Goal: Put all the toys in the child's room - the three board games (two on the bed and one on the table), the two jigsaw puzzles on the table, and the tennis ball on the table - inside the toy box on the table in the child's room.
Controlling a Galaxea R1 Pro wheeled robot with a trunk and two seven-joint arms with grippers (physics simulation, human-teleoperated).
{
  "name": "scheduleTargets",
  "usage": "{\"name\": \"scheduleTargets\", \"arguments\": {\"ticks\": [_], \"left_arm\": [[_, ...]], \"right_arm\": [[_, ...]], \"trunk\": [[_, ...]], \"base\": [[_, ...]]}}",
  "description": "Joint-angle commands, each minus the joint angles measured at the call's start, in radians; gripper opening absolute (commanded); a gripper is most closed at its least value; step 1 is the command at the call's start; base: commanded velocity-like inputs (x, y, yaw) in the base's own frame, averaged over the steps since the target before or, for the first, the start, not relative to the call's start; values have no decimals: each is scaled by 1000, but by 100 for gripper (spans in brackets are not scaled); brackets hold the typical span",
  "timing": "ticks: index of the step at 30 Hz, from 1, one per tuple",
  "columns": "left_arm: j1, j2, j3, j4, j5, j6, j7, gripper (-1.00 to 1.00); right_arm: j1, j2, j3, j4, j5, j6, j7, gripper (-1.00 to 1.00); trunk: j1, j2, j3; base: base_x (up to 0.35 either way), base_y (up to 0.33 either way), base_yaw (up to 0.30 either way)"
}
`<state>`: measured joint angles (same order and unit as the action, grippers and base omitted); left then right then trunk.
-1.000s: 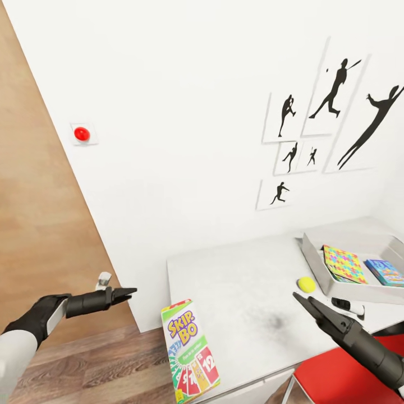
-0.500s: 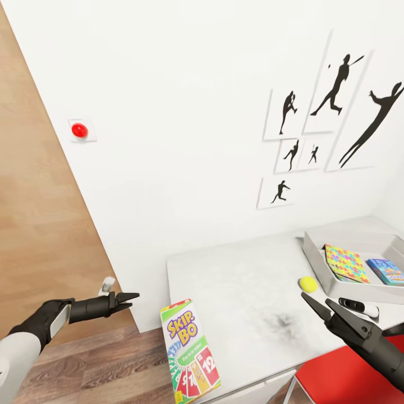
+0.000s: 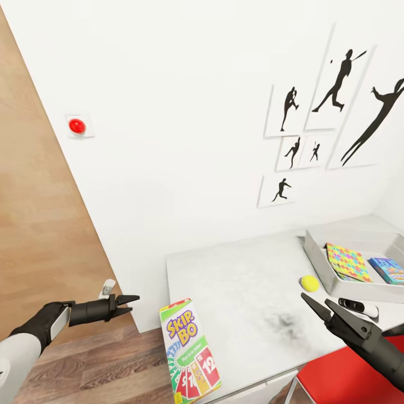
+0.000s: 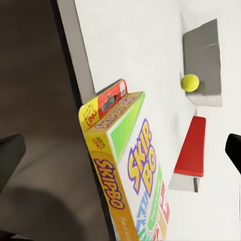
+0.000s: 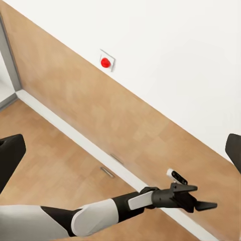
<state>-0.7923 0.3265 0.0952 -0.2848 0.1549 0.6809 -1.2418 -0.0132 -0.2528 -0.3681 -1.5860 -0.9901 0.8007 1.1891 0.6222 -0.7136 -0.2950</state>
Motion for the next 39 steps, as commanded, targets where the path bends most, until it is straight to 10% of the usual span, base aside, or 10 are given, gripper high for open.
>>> {"name": "scheduleTargets", "arguments": {"ticks": [1, 39], "left_arm": [[-1, 0, 2, 8, 2, 10, -2, 100], [0, -38, 0, 59, 0, -2, 5, 100]], "right_arm": [[-1, 0, 0, 0, -4, 6, 0, 100], [-1, 8, 0, 0, -4, 5, -1, 100]], "trunk": [[4, -8, -5], [134, -246, -111]], "base": [[0, 0, 0], [0, 0, 0]]}}
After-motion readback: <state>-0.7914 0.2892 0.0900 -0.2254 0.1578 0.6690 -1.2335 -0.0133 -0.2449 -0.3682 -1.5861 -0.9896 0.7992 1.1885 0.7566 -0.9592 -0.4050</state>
